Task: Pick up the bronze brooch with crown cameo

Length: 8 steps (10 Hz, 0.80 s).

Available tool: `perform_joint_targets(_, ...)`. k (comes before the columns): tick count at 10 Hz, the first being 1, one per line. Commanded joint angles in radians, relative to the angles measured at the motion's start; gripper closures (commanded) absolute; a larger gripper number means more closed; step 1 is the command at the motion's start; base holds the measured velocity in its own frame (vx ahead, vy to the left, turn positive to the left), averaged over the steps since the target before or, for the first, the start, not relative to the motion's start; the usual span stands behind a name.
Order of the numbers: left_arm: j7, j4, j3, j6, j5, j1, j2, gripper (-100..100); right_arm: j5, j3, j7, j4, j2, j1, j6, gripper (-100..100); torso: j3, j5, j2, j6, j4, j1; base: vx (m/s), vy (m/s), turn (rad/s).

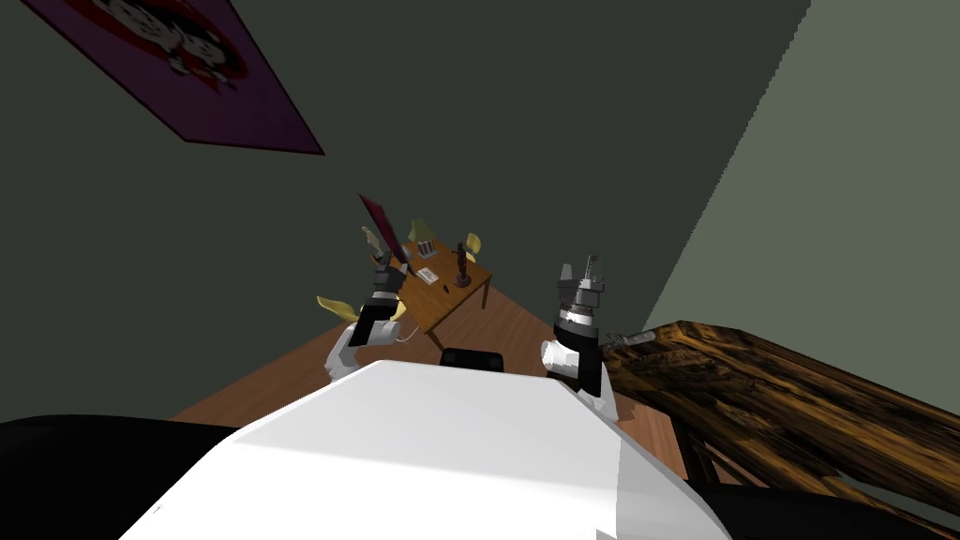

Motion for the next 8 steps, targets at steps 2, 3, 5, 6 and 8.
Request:
perform_joint_targets(2, 0.027, 0.045, 0.033, 0.065, 0.021, -0.023, 0.018, -100, 0.0, 0.0, 0.0, 0.0, 0.0, 0.0, 0.0, 0, 0.0, 0.0, 0.0, 0.0, 0.0, 0.0, 0.003, -0.009, -0.025)
perform_joint_targets(3, 0.027, 0.045, 0.033, 0.072, 0.021, -0.023, 0.018, -100, 0.0, 0.0, 0.0, 0.0, 0.0, 0.0, 0.0, 0, 0.0, 0.0, 0.0, 0.0, 0.0, 0.0, 0.005, -0.009, -0.017)
perform_joint_targets(5, 0.04, 0.08, 0.05, 0.115, 0.033, -0.04, 0.024, -100, 0.0, 0.0, 0.0, 0.0, 0.0, 0.0, 0.0, 0, 0.0, 0.0, 0.0, 0.0, 0.0, 0.0, 0.005, -0.012, -0.028)
perform_joint_targets(6, 0.054, 0.116, 0.067, 0.152, 0.046, -0.058, 0.029, -100, 0.0, 0.0, 0.0, 0.0, 0.0, 0.0, 0.0, 0, 0.0, 0.0, 0.0, 0.0, 0.0, 0.0, 0.007, -0.015, -0.039)
perform_joint_targets(8, 0.068, 0.153, 0.084, 0.197, 0.061, -0.076, 0.035, -100, 0.0, 0.0, 0.0, 0.0, 0.0, 0.0, 0.0, 0, 0.0, 0.0, 0.0, 0.0, 0.0, 0.0, 0.008, -0.015, -0.019)
